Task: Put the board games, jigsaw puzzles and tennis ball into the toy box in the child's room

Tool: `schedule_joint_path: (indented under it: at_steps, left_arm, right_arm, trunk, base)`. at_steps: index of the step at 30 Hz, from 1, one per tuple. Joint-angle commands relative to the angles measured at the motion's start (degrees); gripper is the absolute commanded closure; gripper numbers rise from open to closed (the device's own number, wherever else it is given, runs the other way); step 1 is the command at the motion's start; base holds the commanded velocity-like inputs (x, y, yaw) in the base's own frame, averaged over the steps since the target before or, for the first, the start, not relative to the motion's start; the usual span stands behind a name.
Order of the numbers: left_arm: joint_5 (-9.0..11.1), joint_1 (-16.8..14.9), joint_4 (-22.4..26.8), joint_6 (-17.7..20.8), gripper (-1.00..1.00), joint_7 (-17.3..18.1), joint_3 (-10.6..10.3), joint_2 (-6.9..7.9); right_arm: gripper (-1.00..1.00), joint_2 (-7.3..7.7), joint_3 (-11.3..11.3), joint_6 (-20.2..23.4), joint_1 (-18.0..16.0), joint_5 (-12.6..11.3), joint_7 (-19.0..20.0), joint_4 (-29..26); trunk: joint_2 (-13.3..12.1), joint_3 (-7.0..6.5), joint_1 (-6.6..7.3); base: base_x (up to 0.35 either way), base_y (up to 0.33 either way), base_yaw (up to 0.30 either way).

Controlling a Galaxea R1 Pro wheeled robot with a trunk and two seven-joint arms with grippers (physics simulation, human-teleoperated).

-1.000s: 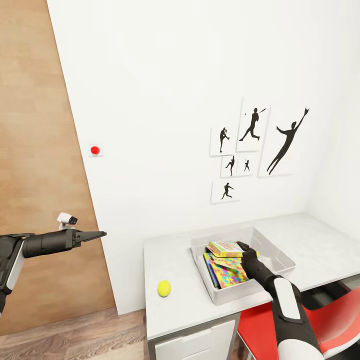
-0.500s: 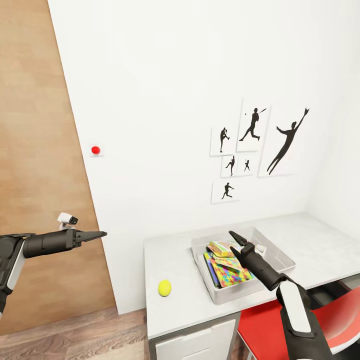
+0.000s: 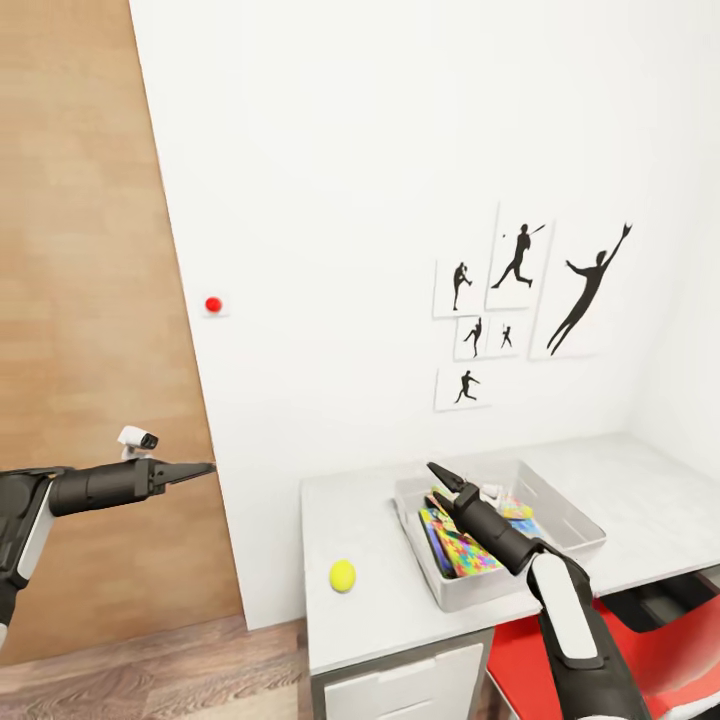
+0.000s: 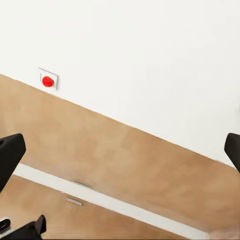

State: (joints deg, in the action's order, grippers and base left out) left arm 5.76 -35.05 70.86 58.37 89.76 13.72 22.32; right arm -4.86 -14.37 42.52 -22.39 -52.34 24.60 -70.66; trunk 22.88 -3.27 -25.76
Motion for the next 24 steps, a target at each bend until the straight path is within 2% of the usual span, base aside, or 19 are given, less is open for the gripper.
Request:
schedule_joint_path:
  at_steps: [1, 9, 13, 15, 17, 18, 20, 24]
  left_arm:
    - [-0.04, -0.02, -0.02, 0.61, -1.00, 0.24, -0.01, 0.01]
    - [-0.04, -0.02, -0.02, 0.62, -1.00, 0.24, -0.05, 0.08]
    - [-0.04, -0.02, -0.02, 0.62, -1.00, 0.24, -0.02, 0.07]
    - [-0.04, -0.02, -0.02, 0.62, -1.00, 0.24, -0.04, 0.03]
    - [-0.04, -0.02, -0.02, 0.61, -1.00, 0.24, -0.03, 0.03]
    - [-0.04, -0.02, -0.02, 0.61, -1.00, 0.24, -0.03, 0.04]
    - [-0.04, -0.02, -0.02, 0.61, -1.00, 0.24, -0.02, 0.07]
    - [-0.04, -0.02, -0.02, 0.61, -1.00, 0.24, -0.05, 0.02]
  right_arm:
    - [-1.00, -0.06, 0.68, -0.27, -0.03, -0.04, 0.03, -0.01]
    - [-1.00, -0.07, 6.82, -2.56, -0.10, 0.02, -0.46, 0.18]
    - [-1.00, -0.19, 10.17, -2.38, -0.06, 2.50, -3.31, 0.11]
    - [-1.00, -0.65, 12.54, -2.14, -0.09, 5.51, -7.28, 0.14]
    - [-1.00, -0.94, 14.17, -1.98, -0.27, 7.46, -10.98, 0.23]
    - [-1.00, -1.01, 14.68, -1.94, -0.35, 7.98, -12.31, 0.25]
    - [-1.00, -1.23, 16.82, -1.82, -0.68, 9.22, -17.69, 0.23]
    - [-1.00, -1.74, 19.96, -1.70, -1.16, 9.80, -24.59, 0.18]
  trunk:
    - [0.04, -0.05, -0.02]
    - [0.04, -0.30, -0.02]
    - [0.04, -0.30, -0.02]
    - [0.04, -0.30, -0.02]
    - [0.04, -0.31, -0.02]
    - [0.04, -0.31, -0.02]
    - [0.04, -0.31, -0.02]
    - [0.04, -0.31, -0.02]
  base:
    - [-0.008, 0.008, 0.188]
    - [-0.121, 0.002, 0.077]
    - [-0.063, 0.000, 0.005]
    - [-0.018, 0.000, 0.001]
    - [-0.009, 0.000, 0.001]
    - [-0.006, 0.000, 0.000]
    - [-0.003, 0.000, 0.000]
    - [-0.003, 0.000, 0.000]
